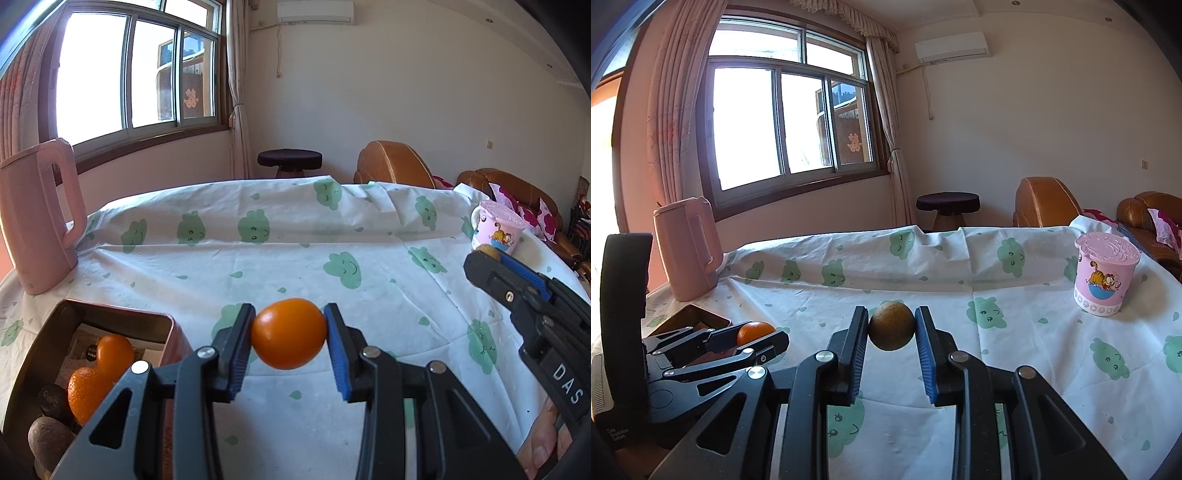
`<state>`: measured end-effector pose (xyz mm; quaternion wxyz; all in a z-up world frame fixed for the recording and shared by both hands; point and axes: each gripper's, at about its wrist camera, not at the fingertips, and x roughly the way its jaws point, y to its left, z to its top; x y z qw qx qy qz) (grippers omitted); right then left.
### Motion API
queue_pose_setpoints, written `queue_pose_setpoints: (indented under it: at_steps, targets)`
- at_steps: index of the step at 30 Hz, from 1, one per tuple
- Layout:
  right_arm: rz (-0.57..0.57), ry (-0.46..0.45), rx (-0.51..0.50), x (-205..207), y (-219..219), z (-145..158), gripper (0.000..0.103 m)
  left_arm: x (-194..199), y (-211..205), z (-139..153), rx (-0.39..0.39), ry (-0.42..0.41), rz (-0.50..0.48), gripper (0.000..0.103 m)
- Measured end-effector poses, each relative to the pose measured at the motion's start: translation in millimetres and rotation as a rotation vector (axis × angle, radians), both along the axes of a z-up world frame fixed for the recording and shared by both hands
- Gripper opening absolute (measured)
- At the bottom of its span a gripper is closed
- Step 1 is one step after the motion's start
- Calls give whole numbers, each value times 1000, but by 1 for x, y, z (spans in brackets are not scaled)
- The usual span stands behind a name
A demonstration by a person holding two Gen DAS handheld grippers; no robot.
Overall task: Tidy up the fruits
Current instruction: 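Carry the orange with the left tool while the right tool carries the brown fruit to the box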
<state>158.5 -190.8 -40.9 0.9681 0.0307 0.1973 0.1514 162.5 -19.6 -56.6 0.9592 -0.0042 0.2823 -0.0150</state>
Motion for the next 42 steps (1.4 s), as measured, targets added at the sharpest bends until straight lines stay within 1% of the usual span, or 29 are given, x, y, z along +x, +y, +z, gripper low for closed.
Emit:
queue_pose_setpoints:
  at_steps: [10, 13, 17, 27, 32, 42]
  targets:
    - [1, -49, -28, -11, 5, 3, 28, -16, 0, 8, 11, -96, 24, 40]
    - [0, -57, -33, -14, 5, 4, 28, -23, 2, 10, 14, -102, 32, 40]
    - [13, -55, -31, -19, 8, 4, 28, -34, 13, 8, -13, -82, 31, 40]
    - [113, -31, -10, -38, 37, 5, 28, -66, 54, 7, -48, -68, 81, 40]
    - [173, -25, -1, -48, 59, 10, 28, -84, 76, 12, -57, -83, 108, 40]
    - [289, -30, -23, -68, 108, 16, 28, -111, 108, 18, -41, -103, 168, 40]
